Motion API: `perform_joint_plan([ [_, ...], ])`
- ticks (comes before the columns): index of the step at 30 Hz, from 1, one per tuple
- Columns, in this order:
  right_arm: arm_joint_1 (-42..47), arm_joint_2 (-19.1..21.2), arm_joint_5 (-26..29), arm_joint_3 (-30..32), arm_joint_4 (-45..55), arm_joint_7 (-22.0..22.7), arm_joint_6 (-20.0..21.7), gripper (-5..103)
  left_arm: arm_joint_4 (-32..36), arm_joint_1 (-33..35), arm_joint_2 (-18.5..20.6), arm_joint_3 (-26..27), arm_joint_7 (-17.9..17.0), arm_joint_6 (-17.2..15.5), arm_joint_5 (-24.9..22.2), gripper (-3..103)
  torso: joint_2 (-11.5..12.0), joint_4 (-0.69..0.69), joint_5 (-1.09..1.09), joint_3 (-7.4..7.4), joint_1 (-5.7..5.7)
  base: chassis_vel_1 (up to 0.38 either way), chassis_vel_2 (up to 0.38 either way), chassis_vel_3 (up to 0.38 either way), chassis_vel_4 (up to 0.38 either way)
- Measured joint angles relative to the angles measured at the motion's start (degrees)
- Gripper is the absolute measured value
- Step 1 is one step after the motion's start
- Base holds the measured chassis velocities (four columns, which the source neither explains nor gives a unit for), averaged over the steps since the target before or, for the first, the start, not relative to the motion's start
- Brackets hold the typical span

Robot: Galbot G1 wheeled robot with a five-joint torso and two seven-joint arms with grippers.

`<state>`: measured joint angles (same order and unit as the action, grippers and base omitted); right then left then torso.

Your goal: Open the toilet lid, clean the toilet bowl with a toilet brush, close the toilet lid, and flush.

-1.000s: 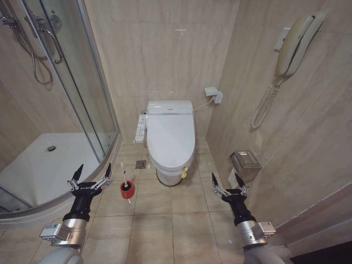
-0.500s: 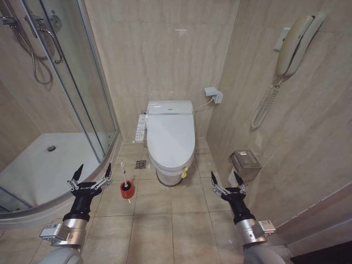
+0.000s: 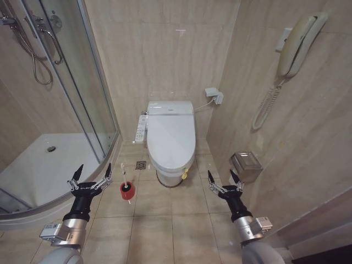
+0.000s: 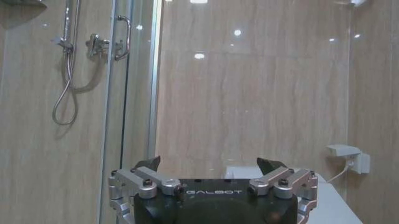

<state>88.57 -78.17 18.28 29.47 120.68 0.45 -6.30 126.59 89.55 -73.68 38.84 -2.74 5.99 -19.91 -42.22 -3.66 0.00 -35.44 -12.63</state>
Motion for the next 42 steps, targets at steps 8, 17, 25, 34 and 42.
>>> perform_joint_plan([
  [8, -0.58, -0.07, 0.52, -0.02, -0.64, 0.03, -0.37, 100, 0.00, -0.02, 0.00, 0.00, 0.00, 0.00, 0.00, 100, 0.00, 0.01, 0.01, -0.01, -0.02, -0.198, 0.178, 0.190, -0.209],
  [17, 0.56, -0.31, 0.76, -0.12, -2.01, -1.35, -2.13, 100, 0.00, -0.02, 0.00, 0.00, 0.00, 0.00, 0.00, 100, 0.01, 0.01, -0.01, -0.01, -0.02, -0.257, 0.263, 0.269, -0.273],
  [25, 7.43, -0.93, 0.52, 1.65, -3.67, -1.38, -4.92, 100, 0.00, -0.07, 0.00, 0.00, 0.00, 0.00, 0.00, 100, 0.03, 0.00, 0.02, -0.03, -0.08, -0.256, 0.262, 0.241, -0.244],
  [34, 13.86, 0.06, 2.88, 3.96, -1.34, -1.20, -5.03, 100, 0.00, 0.00, -0.01, 0.00, 0.00, 0.00, 0.00, 100, -0.02, -0.01, 0.00, 0.02, 0.04, -0.002, 0.010, -0.019, 0.017],
  [42, 15.62, 0.88, 2.13, 2.05, -5.77, -7.08, -5.88, 100, 0.01, -0.03, -0.01, 0.00, 0.00, 0.00, 0.00, 100, -0.01, -0.01, -0.01, 0.00, -0.01, 0.051, -0.026, -0.018, 0.033],
])
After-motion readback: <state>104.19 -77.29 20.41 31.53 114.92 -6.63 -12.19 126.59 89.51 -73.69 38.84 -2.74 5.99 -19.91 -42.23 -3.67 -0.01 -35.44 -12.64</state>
